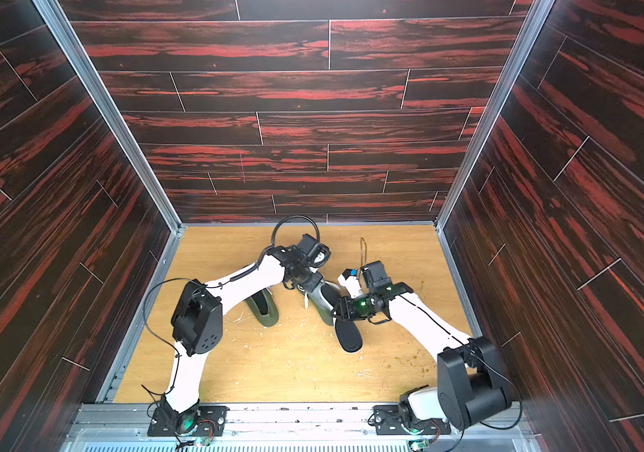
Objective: Insert the insole into the shoe
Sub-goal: Place the insole in the shoe.
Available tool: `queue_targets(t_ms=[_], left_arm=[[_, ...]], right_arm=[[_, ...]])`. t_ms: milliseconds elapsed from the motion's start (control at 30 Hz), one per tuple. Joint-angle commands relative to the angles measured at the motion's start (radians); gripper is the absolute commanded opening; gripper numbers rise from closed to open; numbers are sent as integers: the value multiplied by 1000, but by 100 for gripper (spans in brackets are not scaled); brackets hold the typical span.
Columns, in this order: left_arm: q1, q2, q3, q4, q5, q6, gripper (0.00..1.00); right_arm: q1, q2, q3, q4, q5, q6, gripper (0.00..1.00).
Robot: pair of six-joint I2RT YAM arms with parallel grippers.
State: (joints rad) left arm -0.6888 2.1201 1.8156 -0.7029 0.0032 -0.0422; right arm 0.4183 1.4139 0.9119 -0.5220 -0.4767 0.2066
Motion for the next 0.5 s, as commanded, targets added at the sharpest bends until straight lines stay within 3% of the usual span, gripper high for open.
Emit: queue_targets(t_ms=[0,167,467], left_arm=[[25,-68,-12,13,127,-32,0],[63,-92,-49,56,285,-4,0],[70,-115,-69,149,384,21,0]], right_arm=[[14,23,24,-45,-7,-25,40],[19,67,70,-89,20,-60,40],[24,169,183,-181,12,-144,39]])
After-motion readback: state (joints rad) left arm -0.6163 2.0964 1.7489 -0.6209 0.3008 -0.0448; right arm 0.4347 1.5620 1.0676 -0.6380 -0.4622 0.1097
